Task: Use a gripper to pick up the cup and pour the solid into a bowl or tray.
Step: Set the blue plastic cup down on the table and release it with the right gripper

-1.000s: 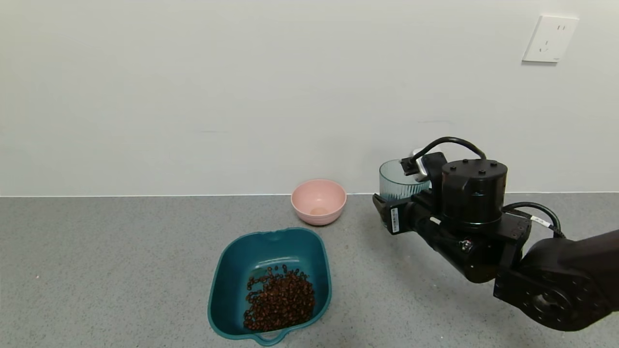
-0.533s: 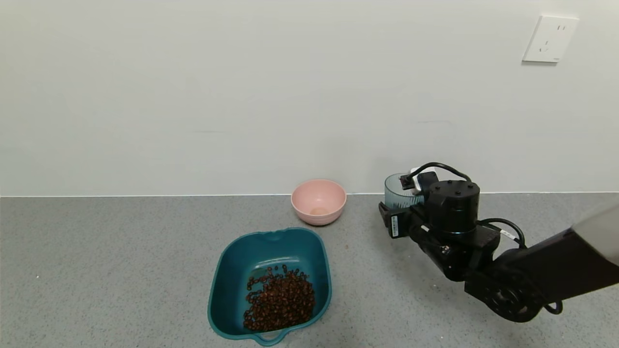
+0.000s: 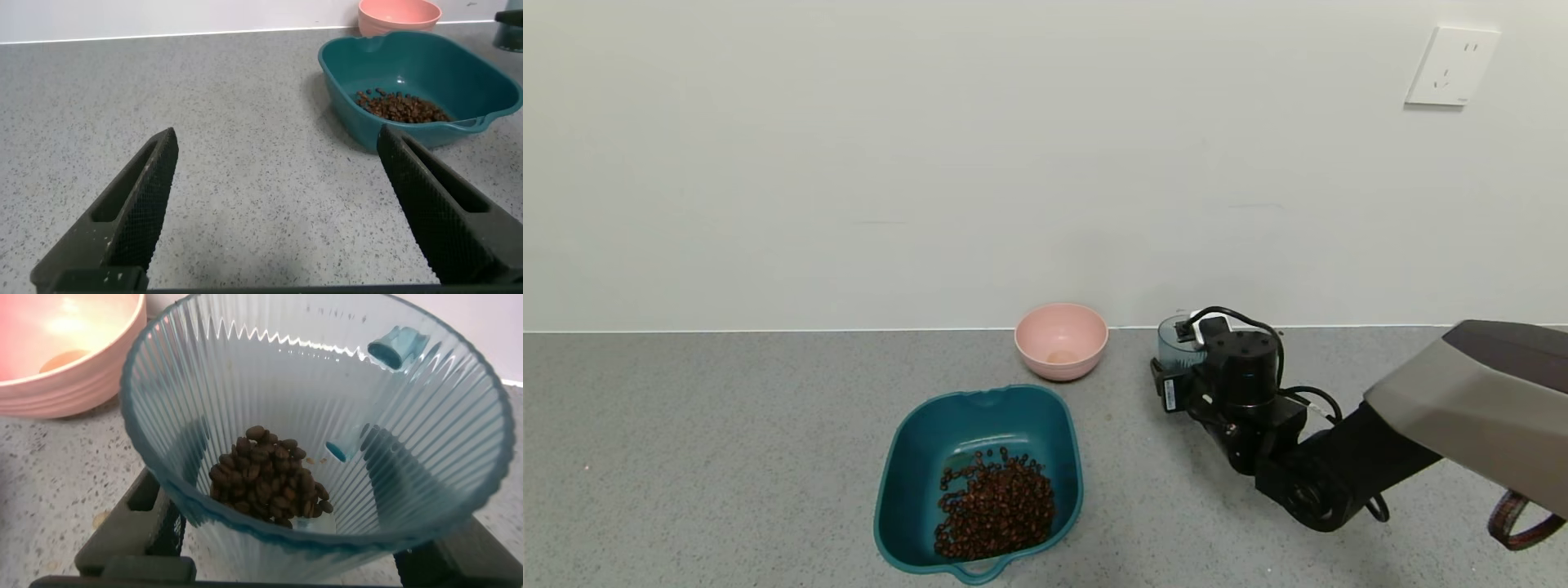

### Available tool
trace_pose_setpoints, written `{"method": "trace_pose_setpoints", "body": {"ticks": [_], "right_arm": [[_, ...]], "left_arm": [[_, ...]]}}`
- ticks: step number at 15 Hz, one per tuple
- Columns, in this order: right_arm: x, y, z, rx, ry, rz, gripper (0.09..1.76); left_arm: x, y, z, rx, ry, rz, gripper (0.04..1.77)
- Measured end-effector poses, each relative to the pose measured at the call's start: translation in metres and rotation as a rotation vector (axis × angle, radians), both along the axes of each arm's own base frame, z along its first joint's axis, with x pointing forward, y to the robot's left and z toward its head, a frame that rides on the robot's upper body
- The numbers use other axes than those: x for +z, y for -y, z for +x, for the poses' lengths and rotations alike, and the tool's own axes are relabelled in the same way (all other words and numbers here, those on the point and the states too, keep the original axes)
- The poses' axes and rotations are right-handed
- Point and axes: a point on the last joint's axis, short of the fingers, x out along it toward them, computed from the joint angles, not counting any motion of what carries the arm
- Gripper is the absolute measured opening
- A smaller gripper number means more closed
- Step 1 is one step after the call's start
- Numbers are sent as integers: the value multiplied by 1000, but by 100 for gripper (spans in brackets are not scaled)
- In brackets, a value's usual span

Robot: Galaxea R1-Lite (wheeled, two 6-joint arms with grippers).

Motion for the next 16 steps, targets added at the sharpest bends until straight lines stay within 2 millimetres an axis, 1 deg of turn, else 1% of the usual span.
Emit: {"method": "trace_pose_setpoints", "body": {"ticks": [6,10,12,16], "right_arm": [[-21,-18,17,-9,5,-6,138],[-26,-23,17,0,0,-8,138],[-27,-24,16,2,-3,-10,146],[-28,-24,16,3,-4,-8,156]], "left_arm": [[0,0,0,0,0,0,175],[0,0,0,0,0,0,175],[0,0,0,0,0,0,175],[0,0,0,0,0,0,175]]}}
